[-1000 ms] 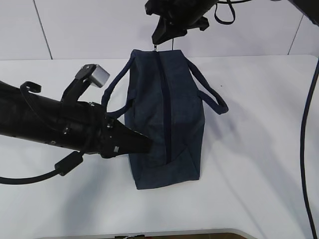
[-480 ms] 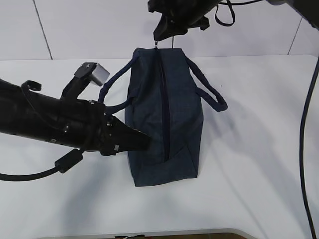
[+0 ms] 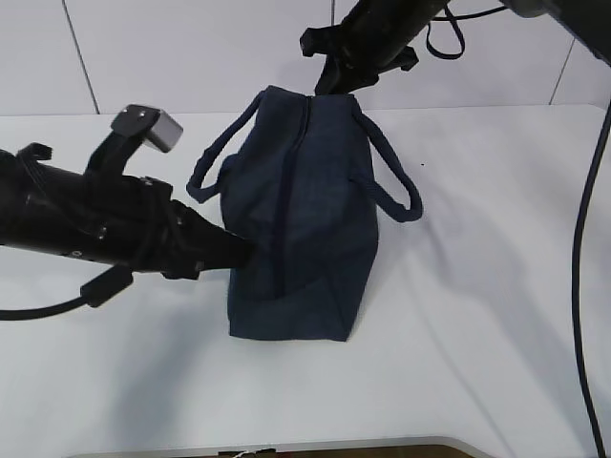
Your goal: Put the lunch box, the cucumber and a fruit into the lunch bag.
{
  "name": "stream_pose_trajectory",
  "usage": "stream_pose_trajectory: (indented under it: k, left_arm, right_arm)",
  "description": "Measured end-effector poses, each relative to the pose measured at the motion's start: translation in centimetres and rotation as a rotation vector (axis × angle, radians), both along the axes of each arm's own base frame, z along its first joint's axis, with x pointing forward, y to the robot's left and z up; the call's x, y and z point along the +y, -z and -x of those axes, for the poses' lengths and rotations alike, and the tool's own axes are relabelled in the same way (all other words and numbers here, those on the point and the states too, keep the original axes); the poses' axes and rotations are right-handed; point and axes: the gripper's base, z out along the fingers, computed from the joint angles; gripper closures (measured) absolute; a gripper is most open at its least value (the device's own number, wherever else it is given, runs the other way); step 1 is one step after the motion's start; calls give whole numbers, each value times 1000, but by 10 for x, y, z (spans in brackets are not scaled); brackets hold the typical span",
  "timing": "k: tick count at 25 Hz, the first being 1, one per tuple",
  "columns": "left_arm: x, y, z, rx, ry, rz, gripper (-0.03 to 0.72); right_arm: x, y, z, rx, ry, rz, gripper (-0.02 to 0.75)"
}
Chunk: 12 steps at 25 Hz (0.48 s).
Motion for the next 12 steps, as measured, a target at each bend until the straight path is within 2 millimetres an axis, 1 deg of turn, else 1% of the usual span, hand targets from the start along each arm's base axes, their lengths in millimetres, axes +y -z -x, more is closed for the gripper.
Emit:
stream_pose_trajectory:
  k: [3,8,10,12]
  left_arm:
    - [17,-2,-11,-37,-98,-39,697]
    - [44,-3,-29,-57,-262,-71,697]
    - [53,-3,-35,-51,-336,-64,697]
    - [61,-4,-39,-44,-389,-54,697]
  right_arm:
    - [-2,1,0,-8,-18,39,733]
    - [-3,-1,1,-16,-33,48,733]
    - [-4,-5,3,-28,-38,53,733]
    - [-5,-14,6,-44,-41,58,733]
